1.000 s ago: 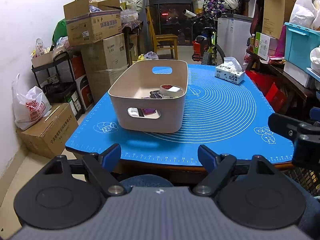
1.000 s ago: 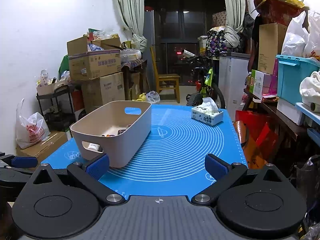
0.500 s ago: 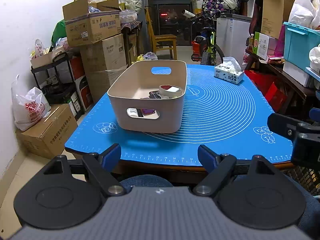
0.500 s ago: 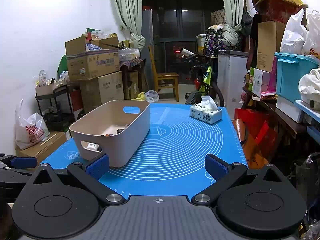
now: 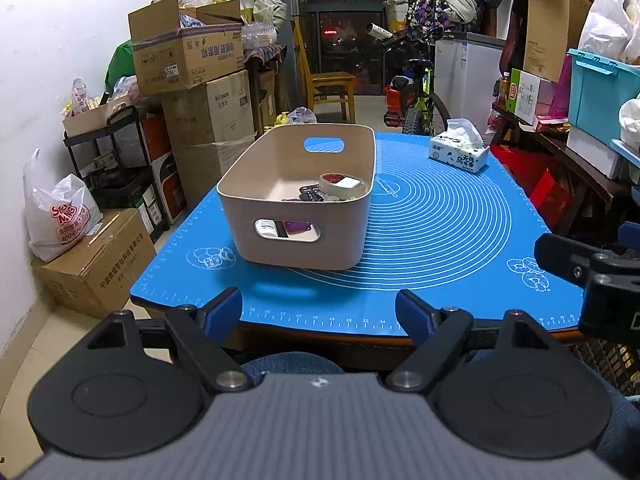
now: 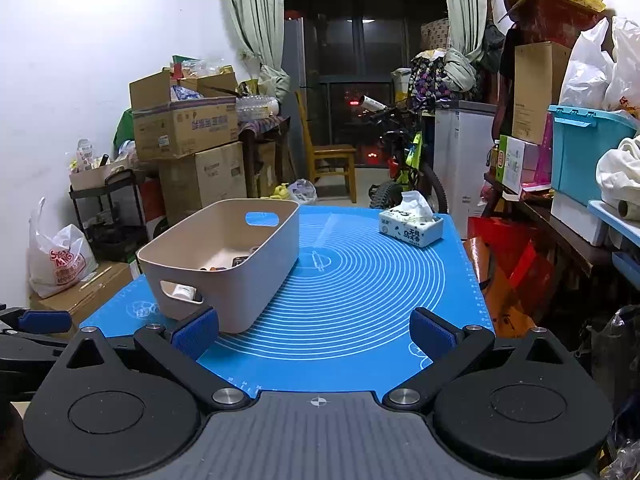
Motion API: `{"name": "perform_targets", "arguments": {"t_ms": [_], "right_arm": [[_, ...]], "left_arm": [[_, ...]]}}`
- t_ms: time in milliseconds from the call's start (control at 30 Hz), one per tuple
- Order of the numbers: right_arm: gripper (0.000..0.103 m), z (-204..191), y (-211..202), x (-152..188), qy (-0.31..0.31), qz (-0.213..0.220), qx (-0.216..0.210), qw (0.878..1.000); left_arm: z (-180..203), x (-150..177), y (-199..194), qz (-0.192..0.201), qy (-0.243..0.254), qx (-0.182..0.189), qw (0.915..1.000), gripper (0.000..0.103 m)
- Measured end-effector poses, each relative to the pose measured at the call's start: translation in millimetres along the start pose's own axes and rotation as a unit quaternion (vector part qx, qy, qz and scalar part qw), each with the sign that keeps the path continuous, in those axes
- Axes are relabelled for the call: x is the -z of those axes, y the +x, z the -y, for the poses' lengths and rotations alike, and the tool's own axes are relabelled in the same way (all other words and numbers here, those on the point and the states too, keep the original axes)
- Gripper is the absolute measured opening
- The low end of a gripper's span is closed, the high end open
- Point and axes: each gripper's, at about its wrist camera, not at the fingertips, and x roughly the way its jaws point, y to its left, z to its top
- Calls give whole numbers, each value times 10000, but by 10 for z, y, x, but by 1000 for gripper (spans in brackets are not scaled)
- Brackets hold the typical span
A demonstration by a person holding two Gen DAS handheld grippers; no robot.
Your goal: Organize rigid objects
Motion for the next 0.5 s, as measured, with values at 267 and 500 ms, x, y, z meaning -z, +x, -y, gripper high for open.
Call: {"name": "perform_targets", "arguments": {"t_ms": [267, 500], "right_arm": [[101, -6, -1, 2, -6, 1, -2, 10000], [101, -8, -1, 2, -14, 2, 0, 10000]], "left_arm": [[-21, -8, -7, -16, -13, -2, 10000, 84], [-21, -16, -10, -4, -18, 1, 10000, 84]]}}
